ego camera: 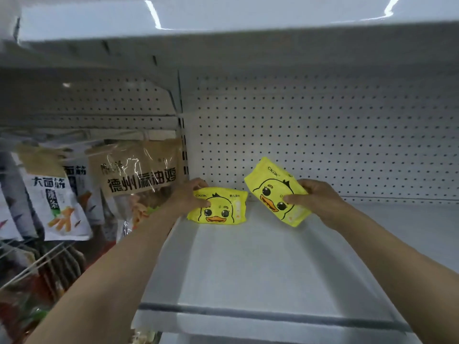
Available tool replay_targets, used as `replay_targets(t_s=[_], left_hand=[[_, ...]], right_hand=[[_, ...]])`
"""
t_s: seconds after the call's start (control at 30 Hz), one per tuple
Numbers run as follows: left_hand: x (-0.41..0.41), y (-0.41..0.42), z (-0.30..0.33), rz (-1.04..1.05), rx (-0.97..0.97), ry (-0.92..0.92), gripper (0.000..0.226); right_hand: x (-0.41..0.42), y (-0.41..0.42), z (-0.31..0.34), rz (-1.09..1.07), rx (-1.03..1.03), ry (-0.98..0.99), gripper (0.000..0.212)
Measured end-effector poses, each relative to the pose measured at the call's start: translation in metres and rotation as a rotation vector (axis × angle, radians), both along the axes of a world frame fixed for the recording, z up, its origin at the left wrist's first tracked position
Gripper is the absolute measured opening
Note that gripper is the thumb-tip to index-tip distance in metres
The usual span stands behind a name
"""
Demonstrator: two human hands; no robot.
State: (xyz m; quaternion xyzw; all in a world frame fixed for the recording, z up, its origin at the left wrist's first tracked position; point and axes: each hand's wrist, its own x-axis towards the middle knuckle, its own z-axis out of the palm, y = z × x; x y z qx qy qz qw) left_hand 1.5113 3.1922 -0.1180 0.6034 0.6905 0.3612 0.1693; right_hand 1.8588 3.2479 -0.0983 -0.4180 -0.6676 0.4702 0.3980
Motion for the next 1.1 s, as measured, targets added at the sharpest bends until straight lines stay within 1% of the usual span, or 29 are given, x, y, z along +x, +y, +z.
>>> replay_targets(t_s=[0.1, 0.17, 0.37, 0.53, 0.7, 0.77, 0.9, 1.03, 1.1], left_hand=[[-0.013, 0.019, -0.003, -0.001, 0.046, 0.115, 0.048], [-0.016, 0.027, -0.003, 0.006, 0.082, 0.156, 0.050], [-0.018, 0.042, -0.011, -0.004, 0.192, 0.174, 0.048], [-0.013, 0.048, -0.014, 0.051, 0.268, 0.192, 0.049], [-0.008, 0.054, -0.015, 0.154, 0.263, 0.296, 0.048], [-0.006, 0.056, -0.017, 0.159, 0.272, 0.294, 0.048], [-0.006, 0.058, -0.017, 0.142, 0.304, 0.231, 0.049], [-0.006, 0.057, -0.020, 0.177, 0.351, 0.267, 0.049], [-0.005, 0.057, -0.022, 0.222, 0.378, 0.317, 0.048]], right_hand=[[-0.014, 0.009, 0.001, -0.017, 0.002, -0.024, 0.037], [-0.021, 0.013, 0.003, -0.030, 0.021, -0.044, 0.036], [-0.030, 0.016, 0.003, -0.065, 0.039, -0.051, 0.035], [-0.033, 0.014, 0.004, -0.072, 0.043, -0.064, 0.034], [-0.031, 0.009, 0.004, -0.076, 0.033, -0.052, 0.035], [-0.028, 0.010, 0.002, -0.090, 0.031, -0.052, 0.036], [-0.019, 0.013, -0.001, -0.114, 0.039, -0.058, 0.038], [-0.016, 0.014, -0.002, -0.118, 0.042, -0.058, 0.036], [-0.015, 0.015, -0.003, -0.116, 0.041, -0.064, 0.038]])
